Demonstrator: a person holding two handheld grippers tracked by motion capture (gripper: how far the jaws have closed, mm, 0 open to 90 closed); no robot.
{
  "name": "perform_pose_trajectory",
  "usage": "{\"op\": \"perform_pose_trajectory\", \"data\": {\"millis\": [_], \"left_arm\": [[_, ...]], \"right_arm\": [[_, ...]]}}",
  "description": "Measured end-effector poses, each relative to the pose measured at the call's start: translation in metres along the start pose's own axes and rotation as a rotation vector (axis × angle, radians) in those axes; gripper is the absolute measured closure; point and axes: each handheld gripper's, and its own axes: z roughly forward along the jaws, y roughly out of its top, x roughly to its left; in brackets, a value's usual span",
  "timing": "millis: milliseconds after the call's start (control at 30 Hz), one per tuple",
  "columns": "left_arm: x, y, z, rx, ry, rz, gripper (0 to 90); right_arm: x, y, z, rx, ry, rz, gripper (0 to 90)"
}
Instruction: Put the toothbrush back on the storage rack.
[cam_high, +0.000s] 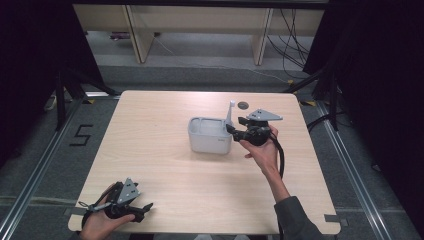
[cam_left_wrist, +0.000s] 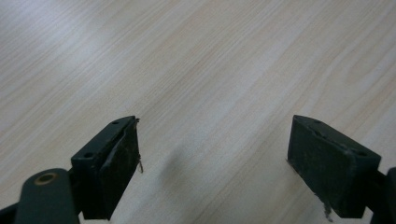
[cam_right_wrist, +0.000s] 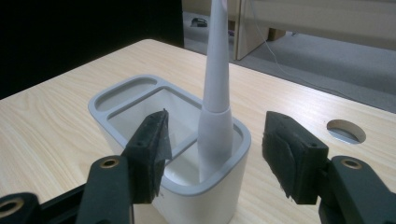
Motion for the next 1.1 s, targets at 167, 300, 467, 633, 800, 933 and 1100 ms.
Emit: {"op": "perform_pose_trajectory", "data": {"millis": [167,300,467,633,800,933,1100], "left_arm": [[-0.001,0.000,0.000,-0.002,0.001,-0.007,16.2],[-0.001,0.000,0.000,-0.003,0.001,-0.009,16.2],[0.000,0.000,0.000,0.003,0.000,-0.001,16.2],[0.000,0.000,0.000,-0.003,-0.001,-0.004,16.2],[0.000,0.000,0.000,-0.002,-0.002,-0.004,16.2],[0.000,0.000,0.000,0.001,-0.002,-0.003,16.2],[-0.001,0.000,0.000,-0.006,0.001,-0.010,16.2]], "right_arm": [[0.000,-0.002,-0.002,-0.015,0.014,-0.020,39.7],[0.002,-0.003,-0.005,-0.016,0.005,-0.019,37.8],[0.004,-0.004,-0.009,-0.009,0.007,-0.014,35.8],[0.005,-0.008,-0.012,-0.018,0.016,-0.023,35.1],[0.009,-0.011,-0.017,-0.011,0.022,0.001,34.8],[0.008,-0.013,-0.020,0.003,0.025,-0.001,34.4],[0.007,-0.017,-0.022,0.010,0.020,-0.010,33.9]]}}
